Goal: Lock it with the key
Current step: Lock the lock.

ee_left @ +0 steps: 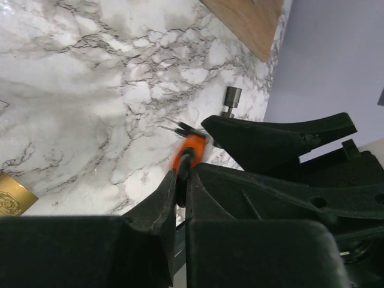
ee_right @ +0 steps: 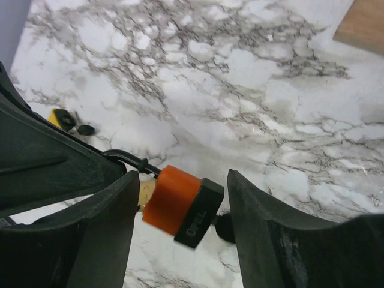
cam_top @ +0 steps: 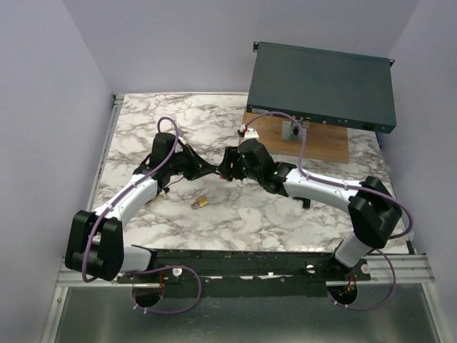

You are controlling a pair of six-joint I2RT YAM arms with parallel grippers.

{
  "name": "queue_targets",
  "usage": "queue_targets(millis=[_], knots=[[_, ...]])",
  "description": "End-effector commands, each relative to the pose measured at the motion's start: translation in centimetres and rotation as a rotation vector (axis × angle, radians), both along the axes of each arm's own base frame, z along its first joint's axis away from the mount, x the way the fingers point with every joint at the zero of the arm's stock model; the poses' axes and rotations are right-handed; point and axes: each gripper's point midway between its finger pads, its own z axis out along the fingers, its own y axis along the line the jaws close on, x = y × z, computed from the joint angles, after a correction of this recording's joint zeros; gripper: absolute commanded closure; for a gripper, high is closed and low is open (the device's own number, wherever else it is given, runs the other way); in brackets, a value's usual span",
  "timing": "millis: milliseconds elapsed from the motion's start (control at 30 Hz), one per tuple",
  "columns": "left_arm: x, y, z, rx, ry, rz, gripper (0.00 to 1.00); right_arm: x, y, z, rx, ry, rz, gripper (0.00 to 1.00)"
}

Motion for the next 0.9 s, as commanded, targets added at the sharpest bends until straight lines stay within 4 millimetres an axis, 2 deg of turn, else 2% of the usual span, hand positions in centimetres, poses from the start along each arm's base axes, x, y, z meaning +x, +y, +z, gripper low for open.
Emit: queue_targets(millis=[0, 100, 233, 367, 500, 633, 733, 867], knots=[[-0.1, 0.4, 5.0, 0.025, -0.21, -0.023, 1.0, -0.3, 0.2, 5.7, 0.093, -0.094, 0.019, 0.34], [-0.7, 0.7, 7.6, 0.029, -0.311, -0.033, 1.0, -1.0, -0.4, 7.6, 0.118, -0.117, 0.026, 0.26], [-1.4, 1.1, 11.2, 0.031, -0.435, -0.043, 1.0, -2.0, -1.2, 10.7, 0.158, -0.162, 0.05, 0.22], [-2.8, 1.3, 15.8, 0.04, -0.571, -0.091, 1.0, -4.1, -2.1, 15.2, 0.218, -0.282, 0.151, 0.18], [-5.2, 1.3, 21.4, 0.034, -0.731, -0.157, 1.0, -7.8, -3.1, 21.3, 0.308, -0.451, 0.308, 0.1], [-8.2, 0.9, 26.5, -0.018, -0.844, -0.224, 1.0, -11.3, -3.0, 26.3, 0.369, -0.563, 0.492, 0.05], [-10.2, 0.5, 29.1, -0.068, -0.893, -0.267, 1.0, -13.2, -2.4, 28.7, 0.405, -0.601, 0.607, 0.04], [-12.7, -0.4, 31.8, -0.125, -0.938, -0.326, 1.0, -14.0, -2.3, 31.7, 0.452, -0.665, 0.644, 0.05]])
